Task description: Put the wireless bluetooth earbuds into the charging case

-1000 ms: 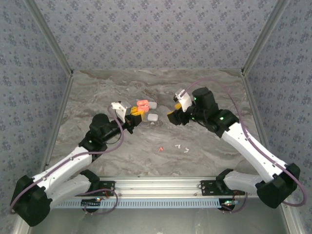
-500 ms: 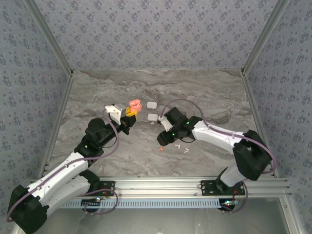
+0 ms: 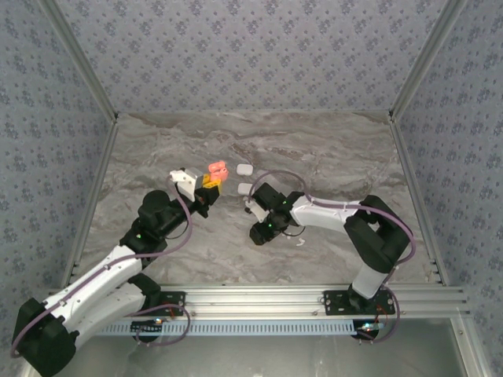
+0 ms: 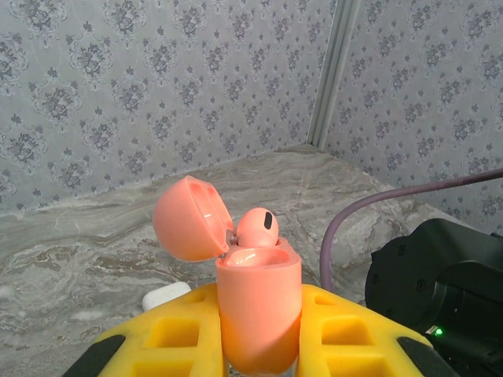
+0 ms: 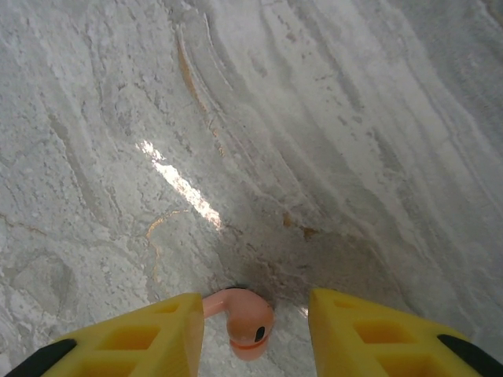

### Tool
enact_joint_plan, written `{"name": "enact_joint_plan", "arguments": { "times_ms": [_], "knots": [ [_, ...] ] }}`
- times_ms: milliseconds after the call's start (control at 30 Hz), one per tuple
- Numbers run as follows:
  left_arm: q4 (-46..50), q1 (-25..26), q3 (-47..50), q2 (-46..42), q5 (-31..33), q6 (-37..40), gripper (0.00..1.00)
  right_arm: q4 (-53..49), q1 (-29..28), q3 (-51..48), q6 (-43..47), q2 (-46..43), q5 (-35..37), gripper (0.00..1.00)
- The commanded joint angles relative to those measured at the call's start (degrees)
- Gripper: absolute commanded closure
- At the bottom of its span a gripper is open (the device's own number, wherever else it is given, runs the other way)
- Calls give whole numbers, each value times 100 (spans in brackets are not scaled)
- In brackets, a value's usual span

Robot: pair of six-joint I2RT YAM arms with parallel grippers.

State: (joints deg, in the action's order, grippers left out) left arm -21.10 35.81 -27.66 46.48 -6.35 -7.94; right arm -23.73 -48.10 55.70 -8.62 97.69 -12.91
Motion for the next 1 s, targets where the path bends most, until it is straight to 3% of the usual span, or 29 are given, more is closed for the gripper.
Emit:
{"name": "enact_joint_plan", "arguments": {
  "times_ms": [0,567,967],
  "knots": [
    [-83,44,-90,-109,63,98,100,-99,-42,125,0,88,-99,61],
    [-44,49,-126,-108,59,100,100,-241,-103,147,120,228,-149,73],
    [-104,46,-123,-58,-49,43,100,-598,4,183,575,-1040,668,79]
  ]
}}
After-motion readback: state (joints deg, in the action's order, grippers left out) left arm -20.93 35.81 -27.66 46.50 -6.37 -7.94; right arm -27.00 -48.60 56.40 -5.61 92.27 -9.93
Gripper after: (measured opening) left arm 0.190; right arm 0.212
